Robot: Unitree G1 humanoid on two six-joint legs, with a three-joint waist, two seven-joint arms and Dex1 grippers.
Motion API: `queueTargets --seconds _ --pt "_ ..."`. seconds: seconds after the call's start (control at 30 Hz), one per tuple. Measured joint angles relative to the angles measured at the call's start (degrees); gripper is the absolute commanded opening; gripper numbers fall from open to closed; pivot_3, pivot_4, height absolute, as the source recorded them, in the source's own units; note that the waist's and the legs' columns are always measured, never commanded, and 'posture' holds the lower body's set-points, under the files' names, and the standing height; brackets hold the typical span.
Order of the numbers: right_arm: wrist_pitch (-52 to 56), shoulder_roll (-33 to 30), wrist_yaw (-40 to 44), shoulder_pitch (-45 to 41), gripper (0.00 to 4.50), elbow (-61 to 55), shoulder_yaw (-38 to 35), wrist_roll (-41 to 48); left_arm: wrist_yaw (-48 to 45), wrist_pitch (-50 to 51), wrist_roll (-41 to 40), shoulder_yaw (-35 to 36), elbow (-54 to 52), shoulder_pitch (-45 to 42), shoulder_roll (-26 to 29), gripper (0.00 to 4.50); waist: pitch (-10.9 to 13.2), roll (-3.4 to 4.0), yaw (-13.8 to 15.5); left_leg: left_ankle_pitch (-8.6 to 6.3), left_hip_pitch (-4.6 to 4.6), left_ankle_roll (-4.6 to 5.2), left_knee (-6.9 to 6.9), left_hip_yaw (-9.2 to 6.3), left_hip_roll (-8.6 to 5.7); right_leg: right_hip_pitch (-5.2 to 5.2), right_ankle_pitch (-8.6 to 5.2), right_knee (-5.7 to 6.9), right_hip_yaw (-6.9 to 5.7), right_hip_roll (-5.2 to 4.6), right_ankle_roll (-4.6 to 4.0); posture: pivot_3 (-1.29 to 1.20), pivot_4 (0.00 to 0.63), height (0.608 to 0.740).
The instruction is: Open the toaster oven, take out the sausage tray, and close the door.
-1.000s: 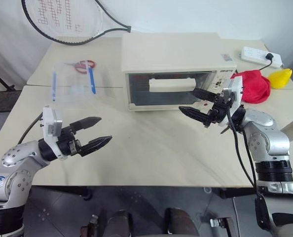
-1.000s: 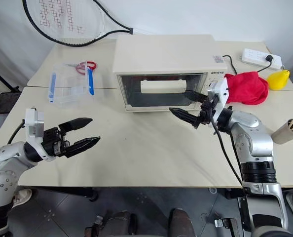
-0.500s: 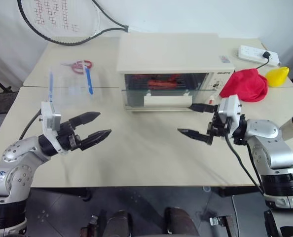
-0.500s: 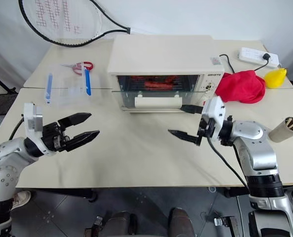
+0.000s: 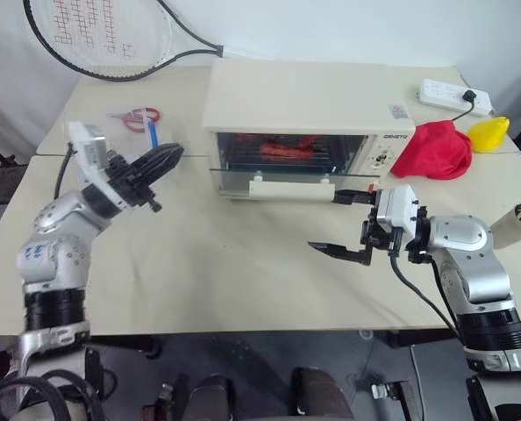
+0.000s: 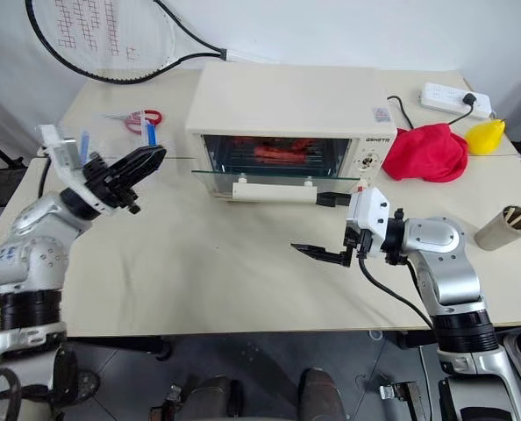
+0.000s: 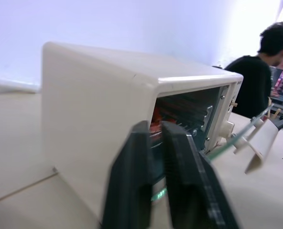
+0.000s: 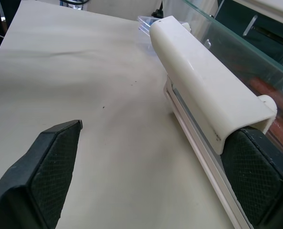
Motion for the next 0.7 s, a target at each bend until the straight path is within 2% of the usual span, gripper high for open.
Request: queueTargets --seconds 0.2,0.4,0.53,0.7 --pt "-0.1 -0.3 0.0 0.8 4.50 -0.2 -0.1 -0.1 -4.7 -4.3 4.1 -6.2 4.6 -4.1 -5.3 0.02 0.0 -0.03 0.1 0.00 -0.01 0.00 0.04 0.19 0.00 0.05 0.00 0.00 -0.06 0.00 0.00 0.00 0.150 0.740" --pt "0.0 -1.0 -1.9 7.0 4.50 -2.8 -0.5 -0.5 -8.9 -5.5 6.7 -10.0 5.7 -4.3 -6.7 0.02 0.0 -0.03 0.2 0.00 -0.01 0.00 0.06 0.16 0.00 0.08 0.00 -0.01 -0.10 -0.01 0.00 0.00 0.150 0.740" --pt "0.4 -1.6 -6.9 15.6 4.50 -6.3 -5.2 -0.6 -12.3 -5.9 8.5 -12.6 6.5 -4.1 -6.9 0.02 0.0 -0.03 1.5 0.00 0.00 0.00 0.09 0.17 -0.01 0.12 0.00 -0.02 -0.10 -0.02 0.00 0.00 0.150 0.740" --pt "-0.1 -2.9 -11.3 34.3 4.50 -10.9 -14.9 -1.6 -15.5 -8.4 11.6 -15.3 6.5 -1.8 -6.0 0.02 0.0 -0.03 3.0 0.00 0.05 0.01 0.06 0.14 -0.03 0.21 0.00 -0.08 -0.12 0.00 0.00 0.00 0.150 0.740"
